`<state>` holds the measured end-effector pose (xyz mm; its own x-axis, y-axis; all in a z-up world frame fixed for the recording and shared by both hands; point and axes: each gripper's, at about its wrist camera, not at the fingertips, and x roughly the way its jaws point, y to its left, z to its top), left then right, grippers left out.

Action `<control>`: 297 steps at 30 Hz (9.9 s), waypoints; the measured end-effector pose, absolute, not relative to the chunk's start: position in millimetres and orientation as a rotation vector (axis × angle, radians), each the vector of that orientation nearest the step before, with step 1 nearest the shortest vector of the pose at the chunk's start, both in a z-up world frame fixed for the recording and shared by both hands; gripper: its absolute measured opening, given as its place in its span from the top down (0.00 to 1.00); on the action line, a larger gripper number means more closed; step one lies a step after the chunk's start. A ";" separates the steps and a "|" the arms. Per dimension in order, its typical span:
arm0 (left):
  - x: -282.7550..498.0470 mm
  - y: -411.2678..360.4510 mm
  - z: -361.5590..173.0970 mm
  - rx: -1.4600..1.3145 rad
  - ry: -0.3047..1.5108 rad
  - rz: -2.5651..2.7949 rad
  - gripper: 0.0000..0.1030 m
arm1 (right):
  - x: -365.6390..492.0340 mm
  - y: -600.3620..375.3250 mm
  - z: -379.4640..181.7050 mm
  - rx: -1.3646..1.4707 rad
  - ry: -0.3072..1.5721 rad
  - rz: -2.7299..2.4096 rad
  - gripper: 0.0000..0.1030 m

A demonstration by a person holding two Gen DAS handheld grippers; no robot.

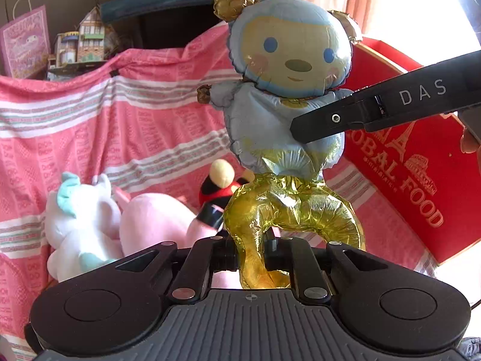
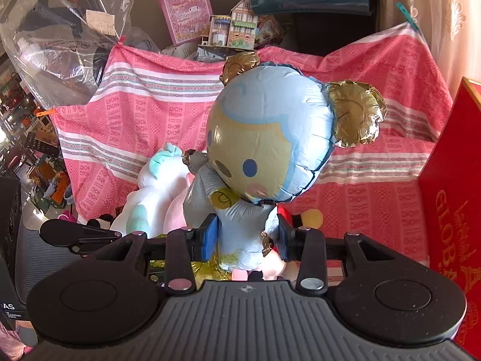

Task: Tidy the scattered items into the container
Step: 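Lift the balloon with both tools and carry it toward the red box, then lower the balloon into the red box and open both tools, then move both tools back over the toy pile, then close the right tool on the Minnie Mouse plush while the left tool approaches, then close the left tool on Minnie and lift her with both tools, then carry Minnie with both tools toward the red box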

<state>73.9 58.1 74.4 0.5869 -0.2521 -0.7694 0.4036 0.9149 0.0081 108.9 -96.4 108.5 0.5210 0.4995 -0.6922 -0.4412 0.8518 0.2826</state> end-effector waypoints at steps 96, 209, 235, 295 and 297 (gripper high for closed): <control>99.3 -150.9 148.7 0.313 0.679 -0.546 0.00 | 125.0 -342.9 153.9 0.120 0.750 0.136 0.01; -97.1 206.0 -21.0 -0.067 1.087 0.051 0.15 | -0.9 25.1 -69.5 -0.447 1.225 1.163 0.23; -39.1 73.4 -63.5 0.088 1.156 -0.348 0.82 | 48.7 -88.0 -44.5 -0.463 1.169 0.892 1.00; -55.1 98.2 -26.1 0.025 1.115 -0.072 0.14 | 11.1 -94.1 -62.9 -0.293 1.250 0.923 0.84; -50.7 99.3 -39.2 -0.004 1.146 -0.058 0.16 | 11.2 -96.7 -64.5 -0.281 1.259 0.921 0.84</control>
